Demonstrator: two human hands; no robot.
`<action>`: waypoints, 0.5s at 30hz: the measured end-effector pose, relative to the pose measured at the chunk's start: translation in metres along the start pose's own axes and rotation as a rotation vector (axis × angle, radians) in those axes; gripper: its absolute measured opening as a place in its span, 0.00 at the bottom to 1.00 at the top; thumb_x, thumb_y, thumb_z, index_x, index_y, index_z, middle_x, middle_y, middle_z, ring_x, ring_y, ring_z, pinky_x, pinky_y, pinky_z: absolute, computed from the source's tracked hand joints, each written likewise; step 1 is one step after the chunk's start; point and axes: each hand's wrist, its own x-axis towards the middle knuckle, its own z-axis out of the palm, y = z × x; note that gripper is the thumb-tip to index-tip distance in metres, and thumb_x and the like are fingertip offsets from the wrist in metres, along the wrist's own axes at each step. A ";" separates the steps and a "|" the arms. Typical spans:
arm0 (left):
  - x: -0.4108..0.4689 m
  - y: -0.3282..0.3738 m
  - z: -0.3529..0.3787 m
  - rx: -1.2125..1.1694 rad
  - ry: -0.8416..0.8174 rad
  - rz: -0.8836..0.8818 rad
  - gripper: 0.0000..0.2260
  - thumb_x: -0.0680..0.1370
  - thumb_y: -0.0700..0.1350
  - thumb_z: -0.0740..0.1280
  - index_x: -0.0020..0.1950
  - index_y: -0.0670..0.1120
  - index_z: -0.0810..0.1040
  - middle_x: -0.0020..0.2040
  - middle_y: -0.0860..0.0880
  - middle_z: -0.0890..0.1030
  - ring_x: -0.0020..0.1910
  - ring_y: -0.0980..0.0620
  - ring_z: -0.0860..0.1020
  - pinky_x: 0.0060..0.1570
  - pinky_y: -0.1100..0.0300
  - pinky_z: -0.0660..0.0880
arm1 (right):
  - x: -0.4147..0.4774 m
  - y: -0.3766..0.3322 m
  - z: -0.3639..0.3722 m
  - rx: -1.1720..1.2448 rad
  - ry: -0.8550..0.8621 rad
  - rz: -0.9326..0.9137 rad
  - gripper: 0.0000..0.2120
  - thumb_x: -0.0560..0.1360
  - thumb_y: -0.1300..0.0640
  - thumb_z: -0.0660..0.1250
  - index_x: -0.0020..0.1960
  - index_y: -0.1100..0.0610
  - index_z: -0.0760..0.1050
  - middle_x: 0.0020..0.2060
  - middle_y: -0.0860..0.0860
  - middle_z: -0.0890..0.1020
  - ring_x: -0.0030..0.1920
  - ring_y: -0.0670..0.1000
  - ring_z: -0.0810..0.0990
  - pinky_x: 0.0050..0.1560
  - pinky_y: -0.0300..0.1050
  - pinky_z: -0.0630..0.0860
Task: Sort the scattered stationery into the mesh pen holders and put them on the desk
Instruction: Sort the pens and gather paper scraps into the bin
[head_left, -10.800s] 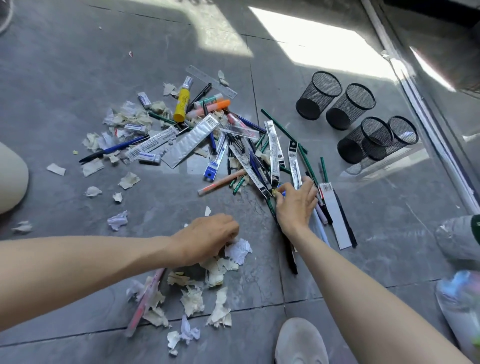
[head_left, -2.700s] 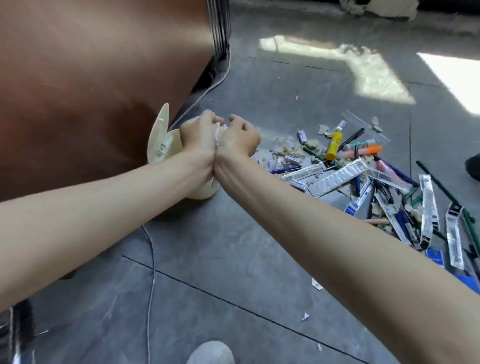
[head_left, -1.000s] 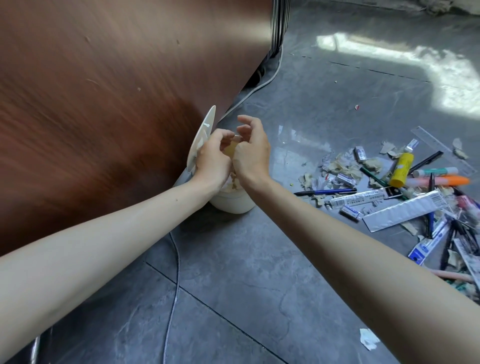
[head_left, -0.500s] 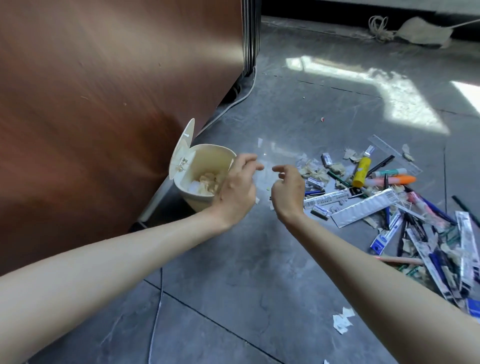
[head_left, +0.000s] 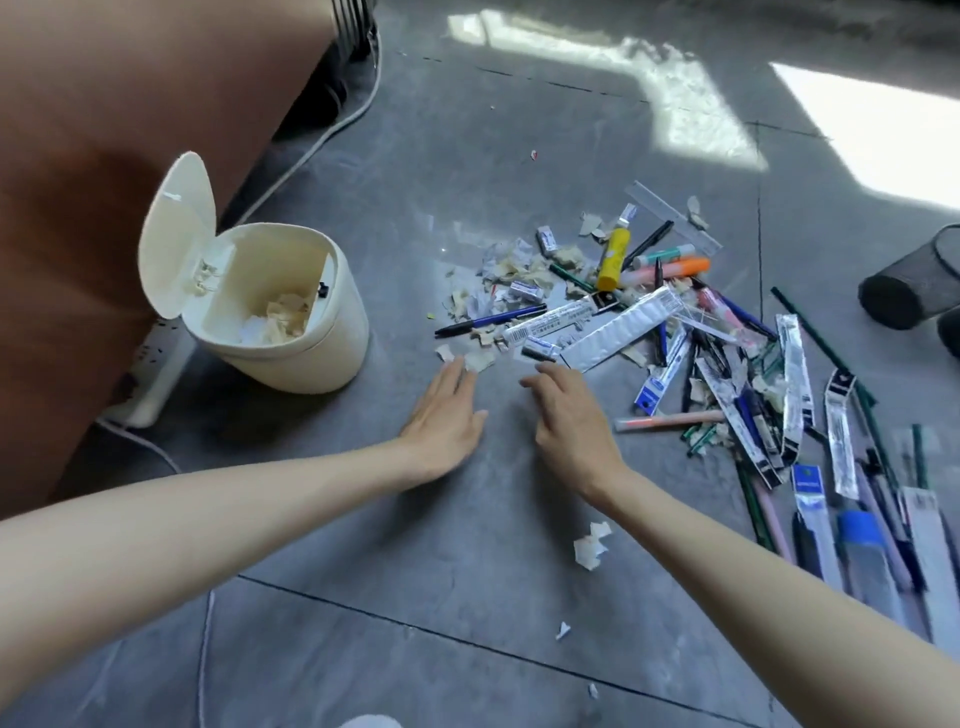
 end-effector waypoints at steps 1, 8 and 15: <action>-0.004 0.007 0.009 0.008 -0.041 0.075 0.27 0.81 0.47 0.56 0.77 0.41 0.48 0.78 0.45 0.45 0.77 0.49 0.44 0.75 0.54 0.45 | -0.009 0.009 -0.004 -0.010 0.018 0.026 0.21 0.67 0.73 0.59 0.58 0.65 0.75 0.62 0.63 0.73 0.63 0.63 0.71 0.64 0.53 0.68; 0.004 0.021 0.016 0.086 0.112 0.201 0.25 0.81 0.45 0.57 0.76 0.45 0.55 0.78 0.46 0.50 0.76 0.48 0.48 0.73 0.55 0.43 | -0.057 0.047 -0.024 -0.074 0.134 0.178 0.17 0.69 0.70 0.58 0.56 0.64 0.76 0.59 0.64 0.74 0.60 0.64 0.72 0.62 0.56 0.70; 0.007 0.031 0.021 0.256 -0.170 0.300 0.26 0.82 0.52 0.54 0.77 0.50 0.49 0.78 0.49 0.44 0.77 0.49 0.42 0.74 0.48 0.43 | -0.065 0.053 -0.032 -0.092 0.109 0.204 0.12 0.72 0.67 0.61 0.54 0.63 0.76 0.56 0.60 0.75 0.55 0.62 0.74 0.56 0.56 0.74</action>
